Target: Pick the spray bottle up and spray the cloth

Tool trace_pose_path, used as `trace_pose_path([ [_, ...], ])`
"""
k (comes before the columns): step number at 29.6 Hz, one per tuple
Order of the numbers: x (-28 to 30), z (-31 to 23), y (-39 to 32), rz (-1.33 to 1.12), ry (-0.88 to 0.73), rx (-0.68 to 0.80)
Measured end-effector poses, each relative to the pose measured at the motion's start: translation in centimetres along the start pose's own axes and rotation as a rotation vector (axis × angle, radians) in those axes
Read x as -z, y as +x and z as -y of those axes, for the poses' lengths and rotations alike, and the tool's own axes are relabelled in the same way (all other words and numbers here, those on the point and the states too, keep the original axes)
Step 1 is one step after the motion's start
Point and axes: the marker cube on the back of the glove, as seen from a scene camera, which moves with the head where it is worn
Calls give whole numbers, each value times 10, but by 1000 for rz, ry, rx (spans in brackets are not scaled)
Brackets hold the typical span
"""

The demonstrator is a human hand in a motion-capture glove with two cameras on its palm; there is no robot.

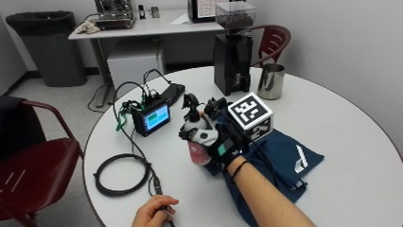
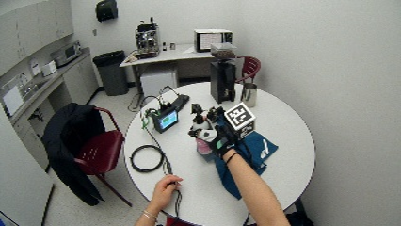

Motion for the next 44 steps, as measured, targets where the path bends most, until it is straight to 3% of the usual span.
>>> trace_pose_path([
  [14,-63,-17,85,52,43,-22],
  [29,-95,-75,133,66,-16,-83],
  [37,-94,-88,124,141,-6,-61],
  [44,-60,-100,85,234,10,-1],
])
